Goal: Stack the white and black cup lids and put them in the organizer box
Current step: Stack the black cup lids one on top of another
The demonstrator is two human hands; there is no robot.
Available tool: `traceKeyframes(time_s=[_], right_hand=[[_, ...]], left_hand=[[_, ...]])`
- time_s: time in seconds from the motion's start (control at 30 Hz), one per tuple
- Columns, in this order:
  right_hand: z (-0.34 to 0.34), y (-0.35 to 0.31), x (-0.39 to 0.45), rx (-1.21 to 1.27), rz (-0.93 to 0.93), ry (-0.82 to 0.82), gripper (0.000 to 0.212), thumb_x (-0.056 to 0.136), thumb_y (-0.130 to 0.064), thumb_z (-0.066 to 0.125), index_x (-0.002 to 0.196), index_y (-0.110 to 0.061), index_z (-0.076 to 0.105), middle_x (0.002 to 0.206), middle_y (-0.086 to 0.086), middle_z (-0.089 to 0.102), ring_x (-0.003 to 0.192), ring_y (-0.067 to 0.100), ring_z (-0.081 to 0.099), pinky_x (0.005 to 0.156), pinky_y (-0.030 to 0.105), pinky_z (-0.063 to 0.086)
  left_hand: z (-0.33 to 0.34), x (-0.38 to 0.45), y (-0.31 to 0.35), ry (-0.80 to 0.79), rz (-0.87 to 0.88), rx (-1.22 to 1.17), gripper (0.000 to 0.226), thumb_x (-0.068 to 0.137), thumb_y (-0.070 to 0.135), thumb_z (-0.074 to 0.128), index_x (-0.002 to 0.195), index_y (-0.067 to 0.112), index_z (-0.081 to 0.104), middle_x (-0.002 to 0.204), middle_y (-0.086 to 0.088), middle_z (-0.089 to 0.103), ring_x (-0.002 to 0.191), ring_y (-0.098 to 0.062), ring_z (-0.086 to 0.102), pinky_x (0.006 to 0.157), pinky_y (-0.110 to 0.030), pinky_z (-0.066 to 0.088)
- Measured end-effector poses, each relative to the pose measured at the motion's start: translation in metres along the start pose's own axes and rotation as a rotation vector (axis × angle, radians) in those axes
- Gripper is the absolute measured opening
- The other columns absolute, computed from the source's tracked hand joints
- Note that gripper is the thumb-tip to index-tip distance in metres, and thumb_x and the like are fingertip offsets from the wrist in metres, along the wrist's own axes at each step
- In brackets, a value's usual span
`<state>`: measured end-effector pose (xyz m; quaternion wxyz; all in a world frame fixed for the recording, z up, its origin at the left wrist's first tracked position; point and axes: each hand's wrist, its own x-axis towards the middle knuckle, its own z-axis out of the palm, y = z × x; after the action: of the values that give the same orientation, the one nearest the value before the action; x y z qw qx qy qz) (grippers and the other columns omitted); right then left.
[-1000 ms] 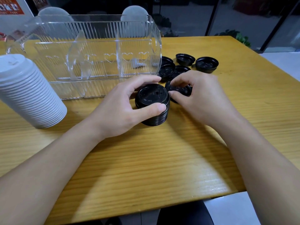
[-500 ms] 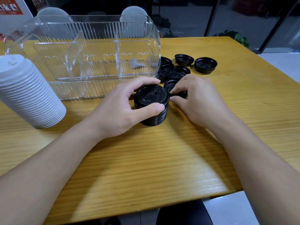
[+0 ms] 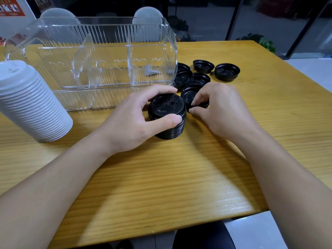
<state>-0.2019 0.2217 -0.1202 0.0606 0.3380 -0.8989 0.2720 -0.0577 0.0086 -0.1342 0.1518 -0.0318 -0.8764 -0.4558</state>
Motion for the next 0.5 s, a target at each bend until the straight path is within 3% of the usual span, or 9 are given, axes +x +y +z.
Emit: traceKeyframes(time_s=[0.13, 0.27, 0.5], right_hand=[[-0.0016, -0.0018, -0.0005, 0.027, 0.028, -0.013, 0.023, 0.089, -0.029, 0.095, 0.084, -0.029, 0.072, 0.087, -0.016, 0.067, 0.092, 0.017, 0.068, 0.079, 0.034, 0.05], [-0.0023, -0.0025, -0.0013, 0.093, 0.036, 0.009, 0.026, 0.085, -0.042, 0.096, 0.08, -0.026, 0.077, 0.087, -0.011, 0.074, 0.088, 0.015, 0.07, 0.078, 0.037, 0.056], [-0.0066, -0.0017, -0.0006, 0.187, 0.045, 0.089, 0.027, 0.094, -0.046, 0.087, 0.078, -0.025, 0.08, 0.078, -0.012, 0.074, 0.076, 0.007, 0.067, 0.061, 0.012, 0.041]], left_hand=[[0.0, 0.0003, -0.0001, 0.0, 0.005, 0.003, 0.062, 0.094, 0.055, 0.083, 0.151, 0.035, 0.067, 0.144, 0.017, 0.074, 0.14, -0.012, 0.069, 0.124, -0.049, 0.051], [-0.0001, 0.0002, -0.0003, -0.003, 0.003, 0.006, 0.062, 0.094, 0.055, 0.083, 0.151, 0.036, 0.067, 0.144, 0.017, 0.074, 0.14, -0.012, 0.069, 0.124, -0.05, 0.051], [-0.0001, 0.0001, 0.0004, -0.003, 0.001, 0.003, 0.062, 0.095, 0.054, 0.084, 0.152, 0.036, 0.067, 0.144, 0.017, 0.074, 0.14, -0.013, 0.069, 0.124, -0.049, 0.052]])
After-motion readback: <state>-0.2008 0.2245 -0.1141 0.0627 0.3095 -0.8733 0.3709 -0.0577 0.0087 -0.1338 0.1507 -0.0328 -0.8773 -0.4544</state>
